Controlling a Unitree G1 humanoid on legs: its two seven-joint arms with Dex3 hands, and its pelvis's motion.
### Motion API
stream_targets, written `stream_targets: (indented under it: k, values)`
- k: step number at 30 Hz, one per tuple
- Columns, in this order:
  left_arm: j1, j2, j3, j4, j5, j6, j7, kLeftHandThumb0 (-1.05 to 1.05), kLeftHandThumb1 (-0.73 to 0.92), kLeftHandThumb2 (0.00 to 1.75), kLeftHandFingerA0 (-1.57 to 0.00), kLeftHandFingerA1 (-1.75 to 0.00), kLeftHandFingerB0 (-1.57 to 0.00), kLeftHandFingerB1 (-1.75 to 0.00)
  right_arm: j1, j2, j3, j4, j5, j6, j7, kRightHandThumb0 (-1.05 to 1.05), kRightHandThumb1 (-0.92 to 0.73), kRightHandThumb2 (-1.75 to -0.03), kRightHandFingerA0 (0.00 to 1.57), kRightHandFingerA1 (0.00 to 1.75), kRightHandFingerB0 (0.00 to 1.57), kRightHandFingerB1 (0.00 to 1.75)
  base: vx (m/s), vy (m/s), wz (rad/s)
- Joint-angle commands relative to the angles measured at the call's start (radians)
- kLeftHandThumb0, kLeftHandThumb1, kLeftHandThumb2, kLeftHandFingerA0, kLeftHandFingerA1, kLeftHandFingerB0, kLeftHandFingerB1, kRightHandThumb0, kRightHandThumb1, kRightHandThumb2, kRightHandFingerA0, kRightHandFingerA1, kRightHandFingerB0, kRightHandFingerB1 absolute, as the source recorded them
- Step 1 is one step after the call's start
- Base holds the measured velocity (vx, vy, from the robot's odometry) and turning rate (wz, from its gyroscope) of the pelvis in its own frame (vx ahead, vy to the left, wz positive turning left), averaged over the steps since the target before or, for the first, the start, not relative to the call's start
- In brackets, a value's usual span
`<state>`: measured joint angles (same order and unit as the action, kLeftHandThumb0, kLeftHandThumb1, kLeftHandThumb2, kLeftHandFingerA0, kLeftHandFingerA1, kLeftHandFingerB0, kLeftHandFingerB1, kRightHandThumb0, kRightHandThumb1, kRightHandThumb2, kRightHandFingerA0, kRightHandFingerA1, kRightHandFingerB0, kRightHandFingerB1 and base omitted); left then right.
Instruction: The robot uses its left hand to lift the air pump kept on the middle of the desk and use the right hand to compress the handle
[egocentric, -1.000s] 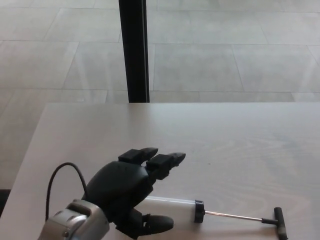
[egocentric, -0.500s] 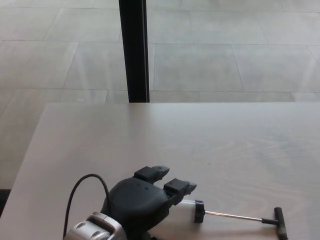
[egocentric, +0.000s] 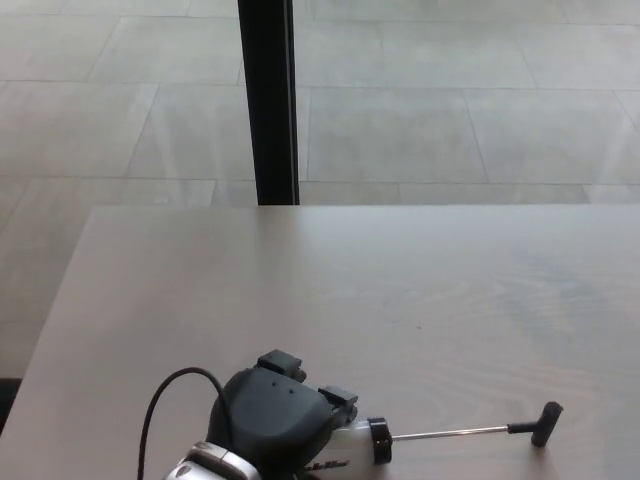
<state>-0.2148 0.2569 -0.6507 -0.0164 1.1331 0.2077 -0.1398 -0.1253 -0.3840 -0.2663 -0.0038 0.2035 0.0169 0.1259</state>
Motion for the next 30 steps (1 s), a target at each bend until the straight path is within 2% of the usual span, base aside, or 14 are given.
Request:
stream_targets:
  k: [1,7,11,16,17,19,20,22,24,25,26,27,29,30]
  values:
    - [0.016,-0.031,0.048,0.078,0.112,0.128,0.225,-0.47,0.61,0.60,-0.49,-0.75,-0.66,-0.51,-0.009,0.003,-0.026,-0.030,-0.011,0.073,-0.040,-0.59,-0.75,-0.62,0.48,0.64,0.52,0.42,0.00,0.000,0.00]
    - [0.033,-0.061,0.093,0.114,0.057,0.102,0.321,-0.43,0.60,0.65,-0.51,-0.79,-0.69,-0.52,-0.010,0.012,-0.026,-0.038,-0.004,0.076,-0.042,-0.59,-0.72,-0.61,0.51,0.69,0.59,0.43,0.00,0.000,0.00]
    - [0.039,-0.081,0.097,0.125,0.067,0.131,0.312,-0.45,0.61,0.62,-0.52,-0.70,-0.71,-0.52,-0.022,0.016,-0.025,-0.031,-0.007,0.071,-0.046,-0.60,-0.71,-0.61,0.51,0.72,0.61,0.43,0.00,0.000,0.00]
    - [0.050,-0.084,0.087,0.155,0.083,0.139,0.331,-0.44,0.62,0.64,-0.51,-0.76,-0.70,-0.54,-0.032,0.021,-0.029,-0.028,-0.008,0.076,-0.050,-0.59,-0.72,-0.62,0.50,0.76,0.60,0.43,0.00,0.000,0.00]
    - [0.058,-0.088,0.088,0.162,0.081,0.138,0.355,-0.43,0.60,0.64,-0.54,-0.80,-0.72,-0.56,-0.032,0.022,-0.032,-0.029,-0.004,0.085,-0.047,-0.59,-0.72,-0.62,0.50,0.78,0.60,0.43,0.00,0.000,0.00]
    - [0.078,-0.100,0.117,0.164,0.002,0.098,0.361,-0.26,0.62,0.74,-0.56,-1.14,-0.58,-0.61,-0.030,0.022,-0.032,-0.028,-0.009,0.085,-0.046,-0.57,-0.73,-0.62,0.51,0.79,0.58,0.43,0.00,0.000,0.00]
    - [0.082,-0.104,0.133,0.164,-0.034,0.071,0.360,-0.18,0.69,0.76,-0.63,-1.32,-0.60,-0.62,-0.032,0.023,-0.033,-0.028,-0.008,0.086,-0.046,-0.56,-0.73,-0.62,0.51,0.79,0.57,0.44,0.00,0.000,0.00]
    - [0.091,-0.097,0.156,0.161,-0.094,0.012,0.360,-0.14,0.72,0.74,-0.69,-1.37,-0.68,-0.73,-0.032,0.023,-0.035,-0.033,-0.010,0.090,-0.046,-0.57,-0.72,-0.61,0.50,0.79,0.57,0.44,0.00,0.000,0.00]
    - [0.099,-0.093,0.163,0.175,-0.112,-0.025,0.392,-0.15,0.77,0.68,-0.69,-1.53,-0.77,-1.10,-0.031,0.022,-0.038,-0.032,-0.008,0.089,-0.042,-0.56,-0.72,-0.61,0.50,0.78,0.56,0.44,0.00,0.000,0.00]
    - [0.097,-0.089,0.159,0.179,-0.104,-0.022,0.388,-0.17,0.79,0.71,-0.65,-1.51,-0.77,-1.14,-0.031,0.023,-0.038,-0.032,-0.010,0.086,-0.043,-0.55,-0.72,-0.62,0.50,0.77,0.57,0.44,0.00,0.000,0.00]
    - [0.093,-0.090,0.152,0.179,-0.100,0.003,0.327,-0.18,0.75,0.85,-0.66,-1.28,-0.80,-0.96,-0.033,0.026,-0.041,-0.028,-0.005,0.076,-0.040,-0.55,-0.73,-0.62,0.50,0.77,0.58,0.44,0.00,0.000,0.00]
    - [0.093,-0.091,0.151,0.176,-0.105,0.012,0.304,-0.18,0.75,0.85,-0.66,-1.28,-0.80,-0.96,-0.034,0.027,-0.042,-0.028,-0.002,0.074,-0.037,-0.55,-0.73,-0.62,0.50,0.77,0.58,0.44,0.00,0.000,0.00]
    - [0.088,-0.090,0.151,0.183,-0.113,0.008,0.305,-0.17,0.72,0.84,-0.69,-1.38,-0.77,-1.08,-0.044,0.027,-0.038,-0.015,-0.010,0.059,-0.036,-0.55,-0.73,-0.62,0.51,0.76,0.59,0.44,0.00,0.000,0.00]
    - [0.083,-0.088,0.148,0.172,-0.123,0.002,0.284,-0.15,0.74,0.78,-0.67,-1.69,-0.62,-1.36,-0.044,0.029,-0.039,-0.014,-0.016,0.049,-0.042,-0.54,-0.76,-0.63,0.52,0.72,0.63,0.44,0.00,0.000,0.00]
